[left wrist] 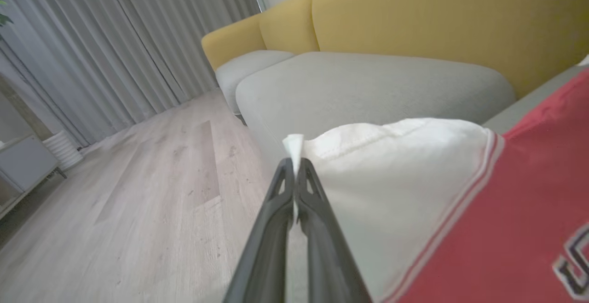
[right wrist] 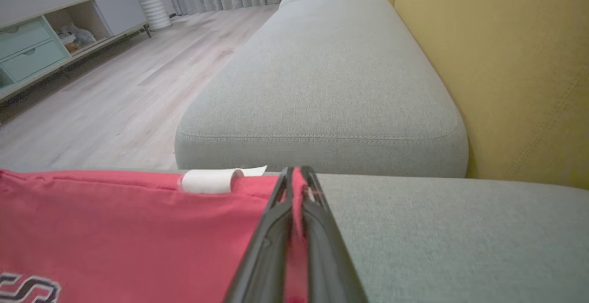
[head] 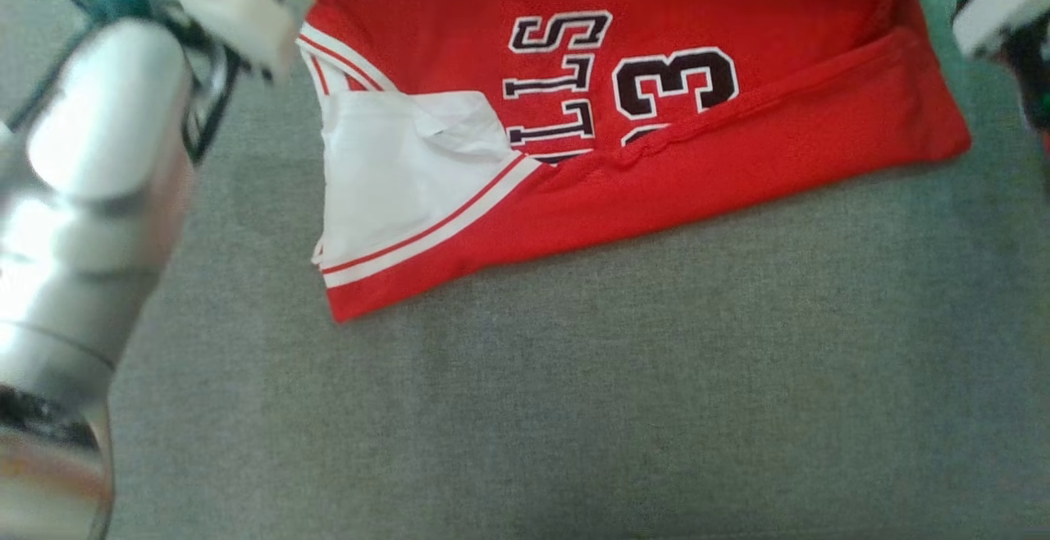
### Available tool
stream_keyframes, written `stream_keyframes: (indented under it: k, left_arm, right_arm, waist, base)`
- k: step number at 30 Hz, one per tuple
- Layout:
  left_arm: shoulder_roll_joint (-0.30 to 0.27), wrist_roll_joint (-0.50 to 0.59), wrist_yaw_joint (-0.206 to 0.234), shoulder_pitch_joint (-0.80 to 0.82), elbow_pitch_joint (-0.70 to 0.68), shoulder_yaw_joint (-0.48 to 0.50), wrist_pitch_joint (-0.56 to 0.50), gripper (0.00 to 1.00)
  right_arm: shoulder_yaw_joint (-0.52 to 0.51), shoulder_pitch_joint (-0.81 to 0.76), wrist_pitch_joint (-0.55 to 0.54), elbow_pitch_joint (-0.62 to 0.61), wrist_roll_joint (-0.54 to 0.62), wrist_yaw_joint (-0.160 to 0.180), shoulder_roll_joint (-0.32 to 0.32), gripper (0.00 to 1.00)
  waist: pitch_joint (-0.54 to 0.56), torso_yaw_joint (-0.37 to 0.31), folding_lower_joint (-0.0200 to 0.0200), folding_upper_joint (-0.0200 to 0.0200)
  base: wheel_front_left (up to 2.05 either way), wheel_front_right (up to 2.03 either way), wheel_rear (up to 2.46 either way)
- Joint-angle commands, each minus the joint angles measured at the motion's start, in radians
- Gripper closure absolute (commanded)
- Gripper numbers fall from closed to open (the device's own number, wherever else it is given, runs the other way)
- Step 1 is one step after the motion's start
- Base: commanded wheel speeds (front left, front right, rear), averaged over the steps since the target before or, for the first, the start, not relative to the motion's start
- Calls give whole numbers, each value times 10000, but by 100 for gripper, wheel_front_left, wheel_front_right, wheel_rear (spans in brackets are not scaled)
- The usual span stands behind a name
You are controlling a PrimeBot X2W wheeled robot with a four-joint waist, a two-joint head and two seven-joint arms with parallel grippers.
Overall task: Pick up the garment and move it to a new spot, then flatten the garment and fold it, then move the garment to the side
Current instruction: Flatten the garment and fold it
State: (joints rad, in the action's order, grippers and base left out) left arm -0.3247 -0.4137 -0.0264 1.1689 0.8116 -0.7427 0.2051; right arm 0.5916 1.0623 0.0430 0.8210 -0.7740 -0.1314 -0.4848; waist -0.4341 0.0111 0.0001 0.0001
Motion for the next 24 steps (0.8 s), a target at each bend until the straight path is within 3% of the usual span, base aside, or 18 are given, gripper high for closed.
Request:
stream_keyframes:
  k: [1, 8, 14, 24]
  left_arm:
    - [-469, 10, -41, 27, -229, 152, 61, 100]
    - [-842, -166, -129, -1441, -1276, -229, -423, 100]
    - [-1525, -406, -529, -2841, -2825, -961, -2069, 100]
    - [-2849, -1502, -773, -4433, -5292, -1546, -4843, 100]
  right_arm:
    - [187, -348, -56, -341, -220, 7, -324, 100]
    - [1072, -1446, -473, -979, -1176, 7, -1234, 100]
    - [1903, -2125, -896, -1294, -1498, 7, -1962, 100]
    - [3388, -2620, -1832, -1840, -1678, 7, -2816, 100]
  waist:
    - [312, 120, -1, -1]
    - [1112, 377, -1, -1]
    - [1511, 593, -1, -1]
    - [1779, 655, -1, -1]
  base:
    - [0, 0, 0]
    - [0, 0, 0]
    - [0, 0, 0]
    - [0, 0, 0]
